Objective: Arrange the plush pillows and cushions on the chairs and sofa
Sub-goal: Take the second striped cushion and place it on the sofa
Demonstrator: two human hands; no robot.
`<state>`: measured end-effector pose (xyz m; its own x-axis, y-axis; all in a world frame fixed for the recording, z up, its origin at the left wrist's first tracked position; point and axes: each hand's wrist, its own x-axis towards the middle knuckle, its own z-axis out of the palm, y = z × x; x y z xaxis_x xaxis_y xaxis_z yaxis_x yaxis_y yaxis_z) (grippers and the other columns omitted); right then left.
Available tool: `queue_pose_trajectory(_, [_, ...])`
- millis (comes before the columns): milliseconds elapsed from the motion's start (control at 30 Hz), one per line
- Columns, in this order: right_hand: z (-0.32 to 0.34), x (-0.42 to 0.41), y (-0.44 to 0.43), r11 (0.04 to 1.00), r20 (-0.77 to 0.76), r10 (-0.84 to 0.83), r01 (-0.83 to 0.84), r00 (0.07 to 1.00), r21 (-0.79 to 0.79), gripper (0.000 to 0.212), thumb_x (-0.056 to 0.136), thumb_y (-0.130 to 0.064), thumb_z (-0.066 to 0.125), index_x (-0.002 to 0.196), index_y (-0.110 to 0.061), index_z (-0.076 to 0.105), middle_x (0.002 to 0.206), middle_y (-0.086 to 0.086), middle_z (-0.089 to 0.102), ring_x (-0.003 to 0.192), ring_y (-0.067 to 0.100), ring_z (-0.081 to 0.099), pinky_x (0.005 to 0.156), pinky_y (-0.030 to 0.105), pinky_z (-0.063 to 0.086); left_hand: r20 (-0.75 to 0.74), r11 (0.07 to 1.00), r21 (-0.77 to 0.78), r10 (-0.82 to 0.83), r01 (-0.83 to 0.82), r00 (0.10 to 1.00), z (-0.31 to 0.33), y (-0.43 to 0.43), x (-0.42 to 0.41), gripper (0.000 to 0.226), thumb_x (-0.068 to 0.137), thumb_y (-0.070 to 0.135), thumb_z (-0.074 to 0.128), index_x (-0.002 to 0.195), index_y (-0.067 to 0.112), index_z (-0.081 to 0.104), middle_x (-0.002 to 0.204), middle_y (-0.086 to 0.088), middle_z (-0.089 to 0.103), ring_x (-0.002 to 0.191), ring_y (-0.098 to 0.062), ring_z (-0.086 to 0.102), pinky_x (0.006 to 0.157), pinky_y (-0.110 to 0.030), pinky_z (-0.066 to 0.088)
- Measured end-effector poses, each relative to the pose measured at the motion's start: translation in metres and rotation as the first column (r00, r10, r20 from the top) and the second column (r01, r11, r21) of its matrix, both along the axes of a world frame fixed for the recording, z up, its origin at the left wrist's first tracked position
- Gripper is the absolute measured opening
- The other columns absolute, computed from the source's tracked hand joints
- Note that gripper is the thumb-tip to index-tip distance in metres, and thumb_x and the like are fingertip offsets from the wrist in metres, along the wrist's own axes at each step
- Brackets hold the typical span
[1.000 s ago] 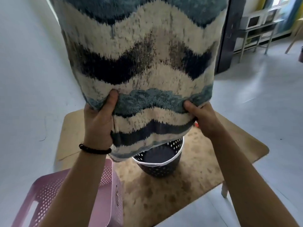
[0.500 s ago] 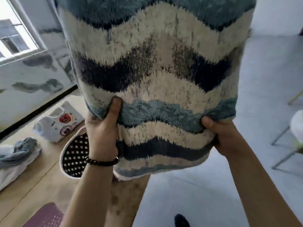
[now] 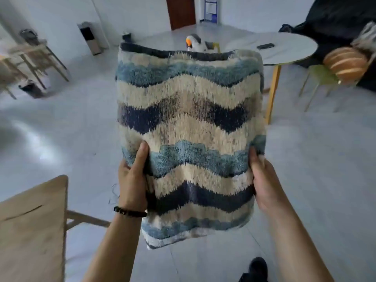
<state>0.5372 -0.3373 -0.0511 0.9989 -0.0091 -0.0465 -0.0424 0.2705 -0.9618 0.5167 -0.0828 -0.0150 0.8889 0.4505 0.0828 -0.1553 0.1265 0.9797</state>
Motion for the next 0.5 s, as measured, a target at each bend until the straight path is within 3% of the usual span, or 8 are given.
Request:
queue_pose_trajectory(33, [-0.006,0.014,-0.026,0.998,0.004,-0.048,0.048,0.999,-0.038,0.044,0.091,-0.054,0.054,0.120,-0.026,0.069,0.117,0.006,0.075,0.115,0.029,0.068,0.105,0.057,0.048,-0.007,0.998,0.060,-0.036,0.037,0.999,-0.003,-0.028,0.024,0.035,0.083,0.042,0.066,0.094,0.009,0.060,0.063,0.011,0.066,0.054,-0.005,0.063,0.050,-0.020,0.049])
queue_pose_trajectory(67, [-0.011,0.028,-0.051,0.993,0.019,-0.095,0.096,0.995,-0.074,0.040,0.092,-0.049,0.056,0.120,-0.023,0.068,0.114,0.013,0.074,0.112,0.039,0.067,0.100,0.061,0.050,-0.007,0.993,0.099,-0.068,0.068,0.998,-0.007,-0.055,0.046,0.040,0.084,0.045,0.063,0.101,0.009,0.056,0.062,0.012,0.064,0.051,-0.002,0.059,0.046,-0.017,0.047])
queue_pose_trajectory(100, [-0.015,0.046,-0.077,0.984,0.040,-0.144,0.147,0.989,-0.100,0.037,0.093,-0.047,0.060,0.118,-0.021,0.068,0.110,0.018,0.073,0.109,0.046,0.065,0.096,0.065,0.051,-0.004,0.988,0.126,-0.089,0.089,0.996,-0.009,-0.082,0.070,0.044,0.087,0.047,0.063,0.111,0.011,0.055,0.074,0.013,0.068,0.062,-0.001,0.064,0.053,-0.017,0.051])
queue_pose_trajectory(167, [-0.018,0.079,-0.125,0.955,0.070,-0.230,0.239,0.971,-0.176,0.031,0.093,-0.044,0.068,0.111,-0.018,0.068,0.101,0.022,0.072,0.098,0.050,0.066,0.087,0.067,0.052,-0.017,0.978,0.168,-0.118,0.119,0.993,-0.014,-0.129,0.113,0.049,0.092,0.053,0.063,0.129,0.022,0.056,0.113,0.009,0.071,0.103,-0.008,0.068,0.084,-0.027,0.055])
queue_pose_trajectory(233, [-0.015,0.112,-0.176,0.915,0.090,-0.312,0.324,0.946,-0.242,0.025,0.092,-0.036,0.070,0.104,-0.014,0.069,0.087,0.017,0.074,0.080,0.042,0.069,0.075,0.059,0.057,-0.029,0.966,0.186,-0.178,0.180,0.984,-0.018,-0.179,0.160,0.057,0.088,0.061,0.059,0.132,0.025,0.058,0.124,0.002,0.069,0.117,-0.021,0.065,0.096,-0.045,0.052])
queue_pose_trajectory(300, [-0.008,0.145,-0.224,0.884,0.096,-0.377,0.389,0.921,-0.261,0.020,0.091,-0.029,0.073,0.099,-0.011,0.070,0.083,0.004,0.076,0.077,0.028,0.072,0.068,0.043,0.058,-0.069,0.964,0.179,-0.185,0.194,0.980,-0.017,-0.226,0.201,0.060,0.082,0.067,0.059,0.122,0.023,0.063,0.114,-0.002,0.071,0.109,-0.028,0.068,0.094,-0.057,0.054])
queue_pose_trajectory(400, [0.003,0.192,-0.279,0.864,0.063,-0.442,0.444,0.895,-0.238,0.007,0.089,-0.018,0.075,0.092,-0.024,0.073,0.080,-0.017,0.077,0.075,-0.001,0.072,0.063,0.014,0.054,-0.047,0.957,0.185,-0.220,0.225,0.974,-0.013,-0.288,0.254,0.045,0.092,0.057,0.058,0.119,0.023,0.065,0.108,-0.001,0.073,0.101,-0.021,0.069,0.086,-0.048,0.056])
queue_pose_trajectory(500, [-0.001,0.249,-0.321,0.792,0.086,-0.551,0.552,0.830,-0.260,0.014,0.082,-0.021,0.082,0.086,-0.032,0.074,0.082,-0.018,0.078,0.077,0.001,0.073,0.068,0.019,0.057,-0.049,0.946,0.177,-0.267,0.271,0.963,-0.019,-0.337,0.312,0.051,0.092,0.057,0.055,0.129,0.022,0.061,0.110,-0.011,0.073,0.107,-0.036,0.067,0.082,-0.049,0.057])
